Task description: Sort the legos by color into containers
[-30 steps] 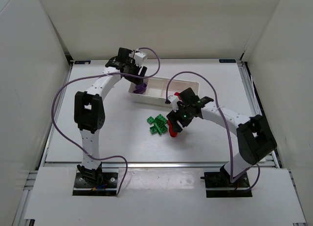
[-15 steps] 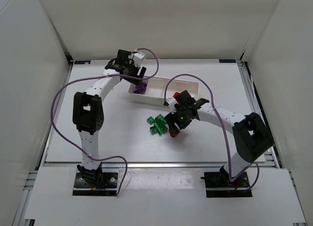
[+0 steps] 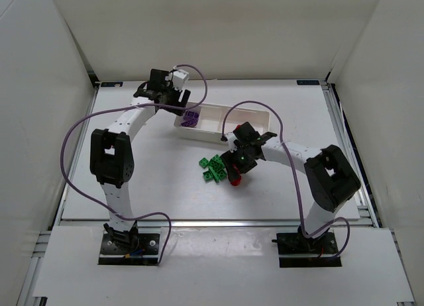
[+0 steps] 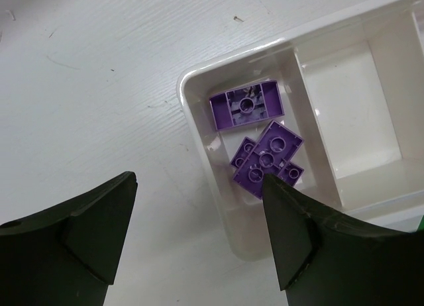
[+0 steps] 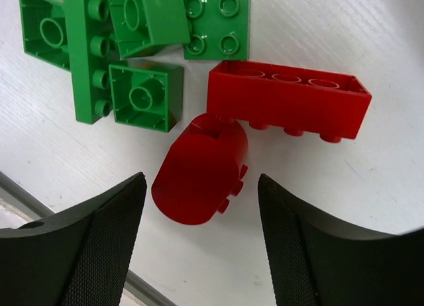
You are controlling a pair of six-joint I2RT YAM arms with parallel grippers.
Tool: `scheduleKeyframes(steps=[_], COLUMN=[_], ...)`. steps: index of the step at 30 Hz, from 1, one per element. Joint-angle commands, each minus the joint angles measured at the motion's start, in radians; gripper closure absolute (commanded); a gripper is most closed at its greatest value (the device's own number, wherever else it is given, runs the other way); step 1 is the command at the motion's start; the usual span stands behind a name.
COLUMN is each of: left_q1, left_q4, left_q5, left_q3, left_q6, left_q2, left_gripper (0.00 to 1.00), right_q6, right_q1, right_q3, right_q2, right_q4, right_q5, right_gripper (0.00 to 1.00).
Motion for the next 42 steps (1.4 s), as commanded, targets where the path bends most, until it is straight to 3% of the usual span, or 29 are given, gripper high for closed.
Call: scheduleKeyframes(steps=[1, 6, 8, 9, 12, 16, 23, 26, 35, 42], left_q1=[0.002, 0.002, 0.002, 0.0, 0.002, -0.003, -0.033, -0.046, -0.049, -0.067], left_q4=[0.022, 0.039, 0.051, 0.054, 0.063, 0.069, 0.051, -0.019, -0.144, -0.213], left_q5=[-0.015, -0.021, -0.021, -0.018, -0.015, -0.003, 0.031, 0.121, 0.518, 0.526], left_q3=[-0.016, -0.034, -0.056, -0.06, -0.088, -0.105, -0.109, -0.085, -0.116, -0.143], left_q6=[-0.005, -0.005, -0.009, -0.012, -0.009, -0.014, -0.015, -0.026, 0.009, 0.037], left_q2=[-0.083, -0.094, -0.105, -0.111, -0.122, -0.142, -0.178, -0.186, -0.286, -0.326], left_gripper=[0.13, 0.13, 0.13, 0.13, 0.13, 0.13, 0.11, 0.01, 0.01, 0.01], right_q6=[0.036, 0.027, 0.015, 0.015, -0.054, -0.128, -0.303, -0.309, -0.258, -0.255], right_q1=[-0.001, -0.001, -0.001, -0.001, 0.005, 0.054, 0.054, 0.004, -0.277, -0.349], right_q3=[0.028, 0.031, 0.033, 0.033, 0.033, -0.036, -0.081, -0.016, 0.244, 0.412], right_q2=[0.023, 0.057, 0.061, 0.061, 0.048, -0.063, -0.34, -0.387, -0.172, 0.08], right_q4=[0.039, 0.049, 0.052, 0.049, 0.038, 0.053, 0.033, 0.006, 0.039, 0.061], right_q5=[-0.001, 0.04, 0.063, 0.065, 0.036, 0.028, 0.054, 0.074, 0.032, -0.024], right_gripper=[0.28, 0.33, 0.47, 0.61, 0.81, 0.95, 0.97, 0.97, 0.98, 0.98])
